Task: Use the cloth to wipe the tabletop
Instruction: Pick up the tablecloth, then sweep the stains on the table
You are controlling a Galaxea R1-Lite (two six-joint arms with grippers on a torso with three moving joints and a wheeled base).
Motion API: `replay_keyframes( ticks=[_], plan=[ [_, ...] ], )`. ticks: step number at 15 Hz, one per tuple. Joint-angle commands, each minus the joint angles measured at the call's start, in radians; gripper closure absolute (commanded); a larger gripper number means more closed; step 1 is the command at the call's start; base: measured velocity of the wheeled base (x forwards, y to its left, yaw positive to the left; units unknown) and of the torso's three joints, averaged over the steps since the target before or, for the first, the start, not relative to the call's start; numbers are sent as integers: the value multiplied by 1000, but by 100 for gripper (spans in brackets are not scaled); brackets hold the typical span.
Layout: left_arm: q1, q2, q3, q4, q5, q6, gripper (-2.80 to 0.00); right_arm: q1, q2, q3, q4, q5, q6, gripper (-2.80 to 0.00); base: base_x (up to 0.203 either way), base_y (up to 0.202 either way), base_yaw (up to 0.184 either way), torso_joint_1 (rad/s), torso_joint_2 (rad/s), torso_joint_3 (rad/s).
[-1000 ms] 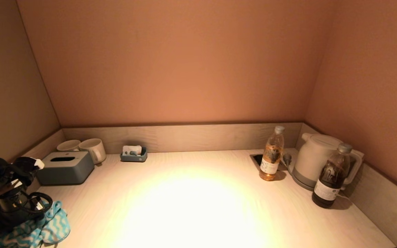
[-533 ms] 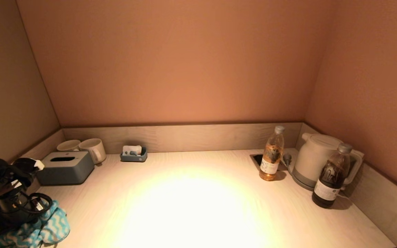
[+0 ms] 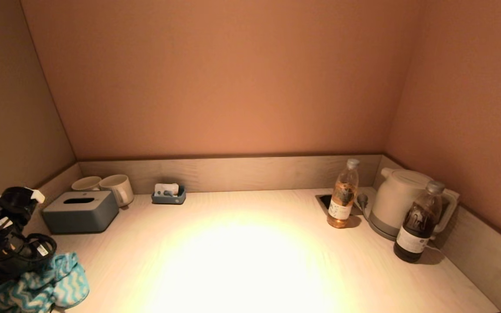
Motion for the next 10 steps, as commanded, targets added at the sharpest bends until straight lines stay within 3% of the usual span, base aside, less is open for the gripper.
replay_keyframes(
  ticks=[1, 5, 8, 10],
  plan=[
    [-13, -148, -3, 20, -11, -2, 0, 1, 1, 1, 0, 0, 0, 0, 0, 0, 0, 0, 0, 0],
    [-80, -397, -61, 170, -87, 3, 0, 1, 1, 0, 0, 0, 0, 0, 0, 0, 0, 0, 0, 0],
    [-177, -529, -193, 326, -254, 11, 0, 1, 1, 0, 0, 0, 0, 0, 0, 0, 0, 0, 0, 0],
    [-226, -559, -263, 366, -338, 16, 0, 1, 1, 1, 0, 0, 0, 0, 0, 0, 0, 0, 0, 0]
  ],
)
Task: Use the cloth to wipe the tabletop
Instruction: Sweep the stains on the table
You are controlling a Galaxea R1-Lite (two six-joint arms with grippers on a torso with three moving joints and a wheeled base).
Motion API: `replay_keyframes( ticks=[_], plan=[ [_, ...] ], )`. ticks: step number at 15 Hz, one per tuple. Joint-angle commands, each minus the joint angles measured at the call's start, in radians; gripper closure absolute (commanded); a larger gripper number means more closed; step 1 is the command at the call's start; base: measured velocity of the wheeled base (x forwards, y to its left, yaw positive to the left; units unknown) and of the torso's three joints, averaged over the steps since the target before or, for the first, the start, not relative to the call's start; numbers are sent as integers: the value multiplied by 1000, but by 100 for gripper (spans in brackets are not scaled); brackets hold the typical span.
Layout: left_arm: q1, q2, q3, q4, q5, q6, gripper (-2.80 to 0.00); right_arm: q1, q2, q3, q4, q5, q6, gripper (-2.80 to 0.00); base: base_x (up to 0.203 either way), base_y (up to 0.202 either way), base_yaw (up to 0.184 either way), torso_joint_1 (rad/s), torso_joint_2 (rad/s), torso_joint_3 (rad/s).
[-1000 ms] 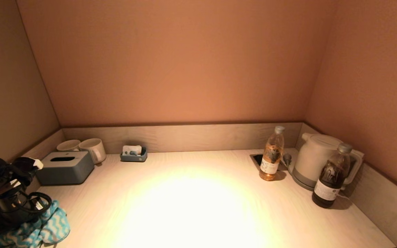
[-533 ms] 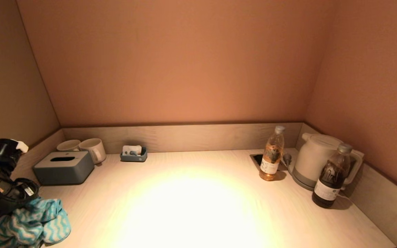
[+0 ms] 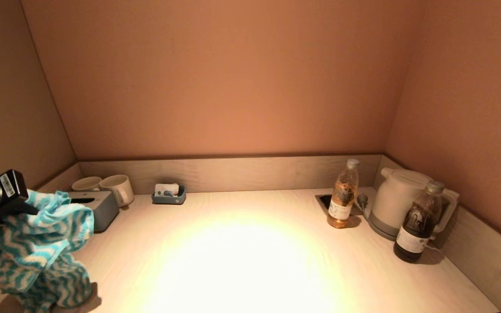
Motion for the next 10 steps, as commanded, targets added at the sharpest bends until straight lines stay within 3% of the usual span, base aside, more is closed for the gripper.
replay_keyframes(
  ticks=[1, 5, 10],
  plan=[
    [-43, -63, -56, 10, -26, 1, 0, 1, 1, 0, 0, 0, 0, 0, 0, 0, 0, 0, 0, 0],
    [-164, -36, -120, 1, -35, 38, 0, 1, 1, 0, 0, 0, 0, 0, 0, 0, 0, 0, 0, 0],
    [-312, 79, -206, -108, -109, 58, 0, 1, 1, 0, 0, 0, 0, 0, 0, 0, 0, 0, 0, 0]
  ],
)
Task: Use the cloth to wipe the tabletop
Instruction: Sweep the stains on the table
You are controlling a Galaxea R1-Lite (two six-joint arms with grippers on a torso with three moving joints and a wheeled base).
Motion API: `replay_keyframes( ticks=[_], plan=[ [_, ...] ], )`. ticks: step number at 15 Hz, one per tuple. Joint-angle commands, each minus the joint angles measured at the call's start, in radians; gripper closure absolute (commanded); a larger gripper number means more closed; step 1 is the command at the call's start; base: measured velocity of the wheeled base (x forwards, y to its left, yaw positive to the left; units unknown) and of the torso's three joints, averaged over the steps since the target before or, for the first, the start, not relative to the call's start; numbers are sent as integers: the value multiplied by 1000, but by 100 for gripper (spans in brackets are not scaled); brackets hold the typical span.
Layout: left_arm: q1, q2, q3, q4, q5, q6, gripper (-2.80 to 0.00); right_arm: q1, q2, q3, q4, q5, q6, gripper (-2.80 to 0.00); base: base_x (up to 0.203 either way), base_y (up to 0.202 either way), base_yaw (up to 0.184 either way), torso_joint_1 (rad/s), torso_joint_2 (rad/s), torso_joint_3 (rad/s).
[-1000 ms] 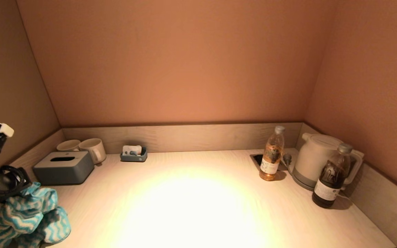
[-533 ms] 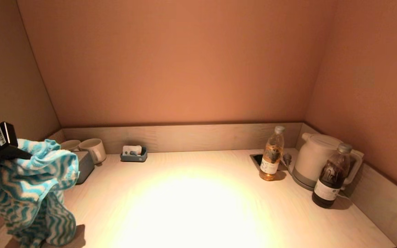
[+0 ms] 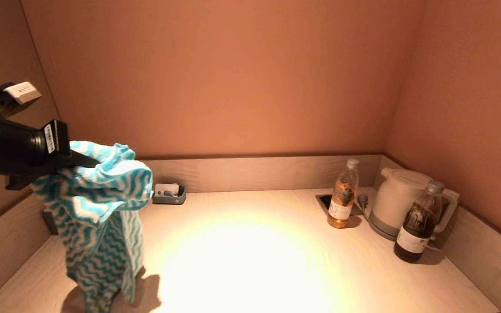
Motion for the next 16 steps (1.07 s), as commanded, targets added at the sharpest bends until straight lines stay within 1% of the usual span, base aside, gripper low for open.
replay_keyframes(
  ticks=[1, 3, 5, 7, 9, 10, 11, 13, 16],
  plan=[
    [-62, 55, -48, -7, -5, -3, 0, 0, 1, 0, 0, 0, 0, 0, 0, 0, 0, 0, 0, 0],
    [-102, 83, -105, -10, -6, -1, 0, 0, 1, 1, -1, 0, 0, 0, 0, 0, 0, 0, 0, 0],
    [-117, 94, -127, -11, -12, 5, 0, 0, 1, 0, 0, 0, 0, 0, 0, 0, 0, 0, 0, 0],
    [-173, 113, -172, -12, -39, 27, 0, 0, 1, 2, 0, 0, 0, 0, 0, 0, 0, 0, 0, 0],
    [-229, 142, -185, -25, -48, 37, 0, 0, 1, 0, 0, 0, 0, 0, 0, 0, 0, 0, 0, 0],
    [-256, 169, -185, -63, -67, 38, 0, 0, 1, 0, 0, 0, 0, 0, 0, 0, 0, 0, 0, 0],
    [-268, 182, -186, -92, -80, 40, 0, 0, 1, 0, 0, 0, 0, 0, 0, 0, 0, 0, 0, 0],
    [-297, 233, -211, -143, -83, 43, 0, 0, 1, 0, 0, 0, 0, 0, 0, 0, 0, 0, 0, 0],
    [-316, 289, -268, -154, -83, 44, 0, 0, 1, 1, -1, 0, 0, 0, 0, 0, 0, 0, 0, 0]
  ],
)
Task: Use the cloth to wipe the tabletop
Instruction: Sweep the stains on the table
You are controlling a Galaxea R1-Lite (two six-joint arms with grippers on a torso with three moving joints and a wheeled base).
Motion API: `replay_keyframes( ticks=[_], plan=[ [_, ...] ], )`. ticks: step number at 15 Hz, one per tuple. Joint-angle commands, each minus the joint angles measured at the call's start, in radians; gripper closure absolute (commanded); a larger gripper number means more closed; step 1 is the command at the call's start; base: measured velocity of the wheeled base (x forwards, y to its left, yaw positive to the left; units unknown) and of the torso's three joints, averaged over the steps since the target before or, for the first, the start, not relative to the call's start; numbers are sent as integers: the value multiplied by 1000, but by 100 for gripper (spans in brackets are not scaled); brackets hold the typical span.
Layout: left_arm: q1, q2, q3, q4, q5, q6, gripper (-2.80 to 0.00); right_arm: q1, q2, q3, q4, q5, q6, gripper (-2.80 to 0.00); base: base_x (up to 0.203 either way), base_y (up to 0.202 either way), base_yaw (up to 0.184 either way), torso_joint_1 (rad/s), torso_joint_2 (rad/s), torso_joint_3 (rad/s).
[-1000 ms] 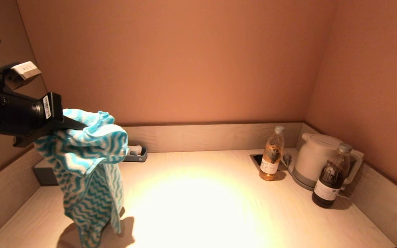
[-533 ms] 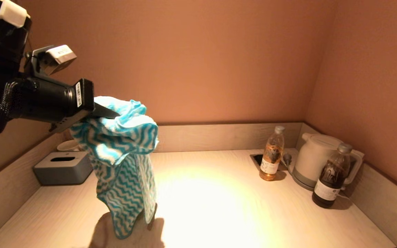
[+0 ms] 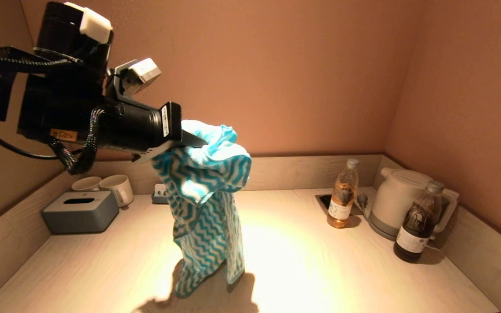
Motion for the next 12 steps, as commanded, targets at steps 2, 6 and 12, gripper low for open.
replay_keyframes(
  ticks=[2, 6, 12],
  plan=[
    [-14, 58, -42, 1, -2, -1, 0, 0, 1, 1, 0, 0, 0, 0, 0, 0, 0, 0, 0, 0],
    [-56, 115, -68, 0, -2, 15, 0, 0, 1, 0, 0, 0, 0, 0, 0, 0, 0, 0, 0, 0],
    [-124, 255, -100, 0, -3, 35, 0, 0, 1, 0, 0, 0, 0, 0, 0, 0, 0, 0, 0, 0]
  ],
)
